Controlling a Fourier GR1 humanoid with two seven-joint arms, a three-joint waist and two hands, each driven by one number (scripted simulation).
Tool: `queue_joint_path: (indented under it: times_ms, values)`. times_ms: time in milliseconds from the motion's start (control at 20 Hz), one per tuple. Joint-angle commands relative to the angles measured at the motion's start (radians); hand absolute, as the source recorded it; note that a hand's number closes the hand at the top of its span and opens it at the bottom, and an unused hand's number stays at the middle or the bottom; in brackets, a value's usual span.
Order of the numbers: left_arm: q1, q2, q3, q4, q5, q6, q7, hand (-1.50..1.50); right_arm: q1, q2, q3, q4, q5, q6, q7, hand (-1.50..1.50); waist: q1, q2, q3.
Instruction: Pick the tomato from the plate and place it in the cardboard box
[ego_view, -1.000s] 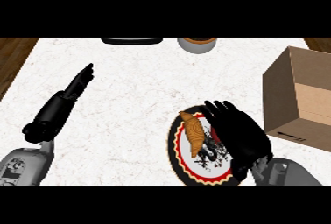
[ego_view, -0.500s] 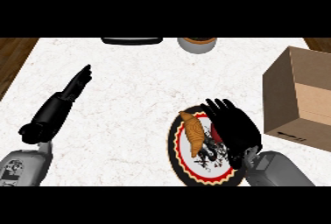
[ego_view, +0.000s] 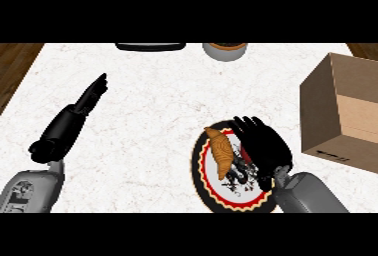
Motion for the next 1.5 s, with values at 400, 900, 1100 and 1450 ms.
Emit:
queue_joint_path:
  times_ms: [400,900,1100,1450]
  values:
    - [0.043,-0.025,0.046,-0.05,-0.023,-0.048,0.004,0.0,-0.051,0.061,-0.111,0.201,0.104,-0.055,-0.119,-1.5,0.003,0.0,0.0]
    - [0.011,-0.008,0.091,-0.046,-0.007,-0.084,0.038,0.0,-0.027,-0.018,-0.097,0.256,0.175,-0.274,-0.359,1.5,0.004,0.0,0.0]
    - [0.032,-0.048,0.06,-0.018,-0.055,-0.062,-0.008,0.0,0.04,0.027,-0.049,0.146,0.232,-0.289,-0.329,1.5,-0.004,-0.002,0.0]
    - [0.03,-0.063,0.062,-0.024,-0.067,-0.034,0.008,0.0,0.227,-0.111,0.051,-0.038,0.059,-0.337,-0.737,1.5,-0.038,-0.008,0.0]
